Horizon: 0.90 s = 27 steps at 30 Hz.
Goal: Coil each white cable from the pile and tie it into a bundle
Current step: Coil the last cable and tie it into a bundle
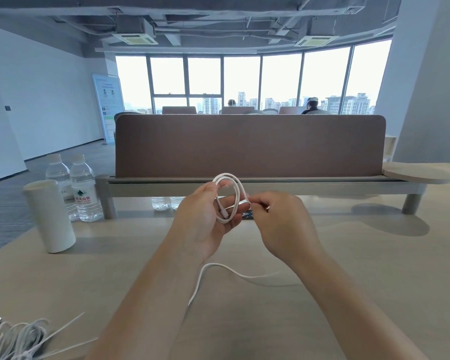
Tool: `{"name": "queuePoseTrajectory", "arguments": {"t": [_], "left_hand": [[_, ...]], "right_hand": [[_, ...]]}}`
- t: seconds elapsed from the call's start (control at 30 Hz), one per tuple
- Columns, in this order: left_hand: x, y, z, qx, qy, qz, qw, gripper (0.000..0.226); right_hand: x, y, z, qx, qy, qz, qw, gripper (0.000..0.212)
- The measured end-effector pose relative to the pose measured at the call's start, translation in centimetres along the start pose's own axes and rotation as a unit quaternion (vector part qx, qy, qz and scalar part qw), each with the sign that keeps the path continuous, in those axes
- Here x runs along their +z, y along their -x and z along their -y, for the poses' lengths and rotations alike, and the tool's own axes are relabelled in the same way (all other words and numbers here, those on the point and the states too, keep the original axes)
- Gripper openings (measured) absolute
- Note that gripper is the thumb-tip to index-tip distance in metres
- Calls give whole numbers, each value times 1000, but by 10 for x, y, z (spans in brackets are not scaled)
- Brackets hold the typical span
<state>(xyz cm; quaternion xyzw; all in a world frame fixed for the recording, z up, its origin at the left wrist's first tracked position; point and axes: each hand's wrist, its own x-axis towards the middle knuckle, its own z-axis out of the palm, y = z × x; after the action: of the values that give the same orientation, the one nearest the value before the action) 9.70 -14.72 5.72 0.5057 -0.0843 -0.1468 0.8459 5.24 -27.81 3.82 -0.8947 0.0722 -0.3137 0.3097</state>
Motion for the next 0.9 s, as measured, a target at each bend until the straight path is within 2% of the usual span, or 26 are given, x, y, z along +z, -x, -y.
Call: {"name": "queuePoseTrajectory", "arguments": {"t": [0.27,0.57,0.73,0.9], "left_hand": [[1,-5,7,5,-20,-11,1000,33],[4,-10,15,-10,52,-39,998,23],[3,-11,13,-5,29,-31,999,25],[3,-11,14,-3,33,-44,998,19]], "right_hand": [[-2,2,5,-35,75,43,996,32],[4,3,4,-54,149,115,981,29],[-2,4,3,-2,53,74,996,18],[-4,6,9,-15,24,100,995,14]]}}
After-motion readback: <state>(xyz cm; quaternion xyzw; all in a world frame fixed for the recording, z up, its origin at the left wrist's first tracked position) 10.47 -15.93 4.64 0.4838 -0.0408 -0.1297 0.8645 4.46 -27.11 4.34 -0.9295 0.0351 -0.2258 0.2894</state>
